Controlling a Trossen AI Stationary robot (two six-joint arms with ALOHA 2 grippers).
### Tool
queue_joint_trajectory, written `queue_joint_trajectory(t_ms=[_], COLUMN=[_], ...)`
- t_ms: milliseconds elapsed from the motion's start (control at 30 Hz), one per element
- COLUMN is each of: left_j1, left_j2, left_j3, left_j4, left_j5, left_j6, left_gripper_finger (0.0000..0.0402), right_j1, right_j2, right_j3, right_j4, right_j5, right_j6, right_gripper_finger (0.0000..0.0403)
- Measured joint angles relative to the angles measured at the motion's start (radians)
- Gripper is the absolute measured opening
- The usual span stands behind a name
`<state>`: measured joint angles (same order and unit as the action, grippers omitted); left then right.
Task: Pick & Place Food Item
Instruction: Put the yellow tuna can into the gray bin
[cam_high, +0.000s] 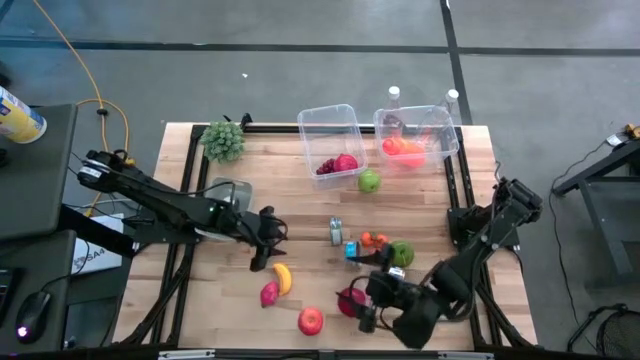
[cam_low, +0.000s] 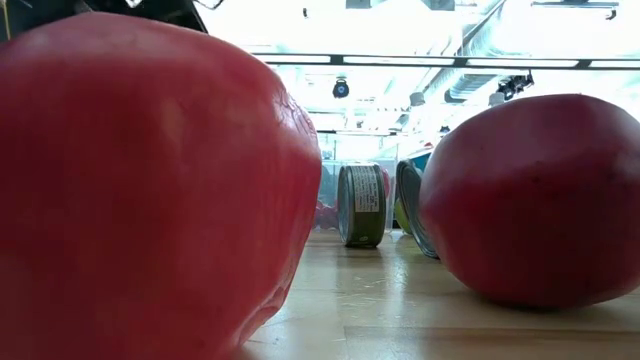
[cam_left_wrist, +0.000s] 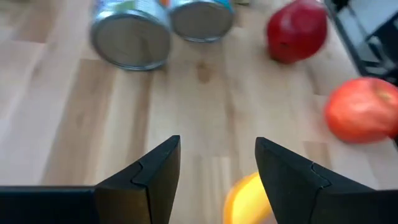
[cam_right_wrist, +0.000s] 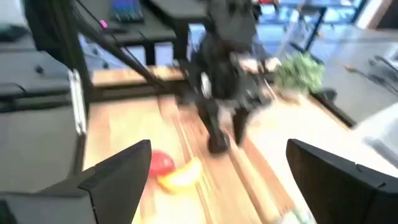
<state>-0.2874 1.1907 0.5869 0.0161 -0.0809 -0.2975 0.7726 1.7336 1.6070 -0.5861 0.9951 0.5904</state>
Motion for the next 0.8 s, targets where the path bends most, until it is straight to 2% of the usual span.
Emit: queue_joint_trajectory(t_ms=[233,333,500,800], left_j1=[-0.065,-0.075,-0.076,-0.075], left_j2=[-0.025,-0.028,-0.028,-0.028], left_j3=[0.000,0.000,0.000,0.000], left_j4=[-0.021,-0.023,-0.020,-0.020], left_j5=[0.004,0.000,-0.002,-0.002], left_j6=[0.009,0.010,0.013,0.013], left_gripper_finger=[0.0199,0.0199,0.0199,0.0199], right_j1=[-0.024,-0.052,-0.109,-0.131], right_j2=[0.133,0.172,0.193,0.194], right_j3=[0.000,0.000,-0.001,0.000], right_j4=[-0.260,-0.403,-0.626,-0.630], right_j5=[0.021,0.017,-0.089,-0.230], right_j6=[0.373,0.626,0.946,0.970], right_gripper_finger=[0.0361,0.0361,0.0361,0.0361])
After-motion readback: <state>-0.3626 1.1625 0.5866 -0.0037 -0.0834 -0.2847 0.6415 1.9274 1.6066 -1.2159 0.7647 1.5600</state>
